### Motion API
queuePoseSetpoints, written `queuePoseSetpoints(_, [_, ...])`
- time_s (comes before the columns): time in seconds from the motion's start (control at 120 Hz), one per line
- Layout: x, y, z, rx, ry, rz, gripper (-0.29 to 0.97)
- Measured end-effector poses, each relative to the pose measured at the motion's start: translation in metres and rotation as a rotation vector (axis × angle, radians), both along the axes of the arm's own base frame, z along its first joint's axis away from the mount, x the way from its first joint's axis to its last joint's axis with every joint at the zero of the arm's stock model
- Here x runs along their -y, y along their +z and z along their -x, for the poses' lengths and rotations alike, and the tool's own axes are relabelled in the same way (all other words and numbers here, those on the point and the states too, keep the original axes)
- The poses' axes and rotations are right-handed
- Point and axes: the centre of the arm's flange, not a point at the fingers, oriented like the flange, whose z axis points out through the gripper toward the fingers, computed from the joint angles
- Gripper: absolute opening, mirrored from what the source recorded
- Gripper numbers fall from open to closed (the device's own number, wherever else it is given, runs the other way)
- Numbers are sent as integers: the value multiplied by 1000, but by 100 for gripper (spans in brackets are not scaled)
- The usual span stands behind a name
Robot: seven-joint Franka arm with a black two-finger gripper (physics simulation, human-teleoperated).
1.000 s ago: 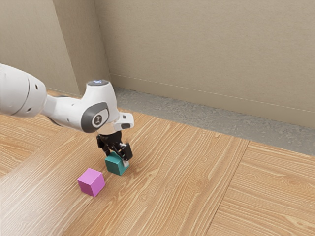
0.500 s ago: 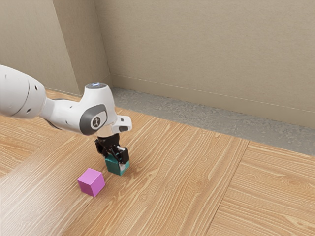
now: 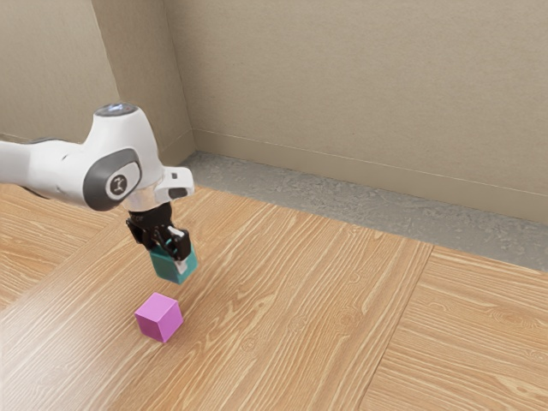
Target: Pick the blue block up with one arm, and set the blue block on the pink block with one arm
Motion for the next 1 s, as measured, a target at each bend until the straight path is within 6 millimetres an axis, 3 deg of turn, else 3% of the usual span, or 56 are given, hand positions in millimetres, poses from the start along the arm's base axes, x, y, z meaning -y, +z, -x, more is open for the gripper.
queuePoseSetpoints(0.108, [2, 7, 42, -18, 11, -13, 33])
queuePoseSetpoints(0.242, [-11, 1, 71, -49, 57, -20, 32])
queuePoseSetpoints(0.333, [-15, -4, 75, -62, 73, -20, 32])
queuePoseSetpoints(0.508, [-15, -4, 75, -67, 67, -16, 51])
queuePoseSetpoints(0.683, [-15, 1, 72, -55, 58, -15, 61])
queuePoseSetpoints(0.733, [-16, 23, 59, -15, 55, -16, 62])
queuePoseSetpoints(0.825, [-17, 98, 11, 85, 50, -13, 64])
queuePoseSetpoints(0.892, [-16, 158, -13, 139, 48, -7, 65])
queuePoseSetpoints(1.0, [-21, 232, -32, 154, 61, 25, 66])
